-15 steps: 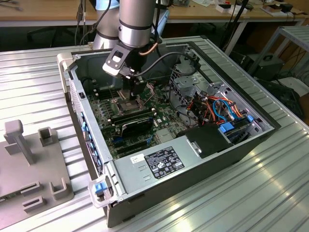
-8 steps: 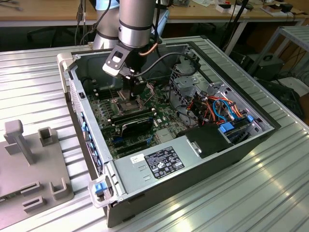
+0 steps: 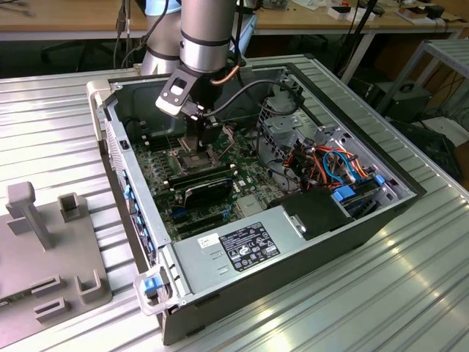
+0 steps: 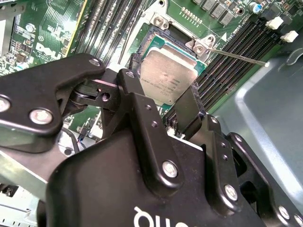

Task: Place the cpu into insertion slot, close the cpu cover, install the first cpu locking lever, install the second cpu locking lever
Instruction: 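Place the cpu into insertion slot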

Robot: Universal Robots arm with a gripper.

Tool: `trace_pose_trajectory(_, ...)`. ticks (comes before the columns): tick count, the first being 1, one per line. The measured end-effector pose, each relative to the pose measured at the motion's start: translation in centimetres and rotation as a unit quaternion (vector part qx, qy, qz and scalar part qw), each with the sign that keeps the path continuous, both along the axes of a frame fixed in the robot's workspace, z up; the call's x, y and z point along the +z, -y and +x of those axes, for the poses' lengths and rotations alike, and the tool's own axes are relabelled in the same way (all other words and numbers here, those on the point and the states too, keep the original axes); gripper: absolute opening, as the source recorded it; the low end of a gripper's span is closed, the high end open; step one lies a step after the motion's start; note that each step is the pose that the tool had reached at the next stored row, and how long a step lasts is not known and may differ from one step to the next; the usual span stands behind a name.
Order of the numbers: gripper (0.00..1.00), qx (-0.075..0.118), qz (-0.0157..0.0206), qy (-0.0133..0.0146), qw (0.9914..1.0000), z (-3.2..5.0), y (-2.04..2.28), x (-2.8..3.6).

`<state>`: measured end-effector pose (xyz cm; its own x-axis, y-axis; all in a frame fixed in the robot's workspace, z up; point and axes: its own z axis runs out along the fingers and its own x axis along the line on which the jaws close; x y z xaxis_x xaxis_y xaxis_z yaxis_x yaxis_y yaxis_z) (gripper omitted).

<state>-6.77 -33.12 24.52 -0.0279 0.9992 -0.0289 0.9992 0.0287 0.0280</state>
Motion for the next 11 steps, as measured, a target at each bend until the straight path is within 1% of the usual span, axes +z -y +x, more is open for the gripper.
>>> trace_pose_trajectory(3, 0.54, 0.000, -0.0001, -0.0003, 1.00000, 0.01, -0.05, -0.50)
trace_pose_trajectory(4, 0.54, 0.000, -0.0002, -0.0007, 1.00000, 0.04, -0.12, -0.81)
trace_pose_trajectory(7, 0.54, -0.003, -0.0002, -0.0007, 1.00000, 0.44, -0.16, -1.44)
trace_pose_trajectory(8, 0.54, -0.004, -0.0002, -0.0006, 0.99999, 0.44, -0.16, -1.53)
trace_pose_trajectory(9, 0.54, -0.006, -0.0002, -0.0003, 0.99998, 0.44, -0.16, -1.59)
trace_pose_trajectory(10, 0.54, -0.010, -0.0002, 0.0007, 0.99995, 0.46, -0.16, -1.71)
trace_pose_trajectory(11, 0.54, -0.019, -0.0002, 0.0020, 0.99981, 0.48, -0.16, -1.89)
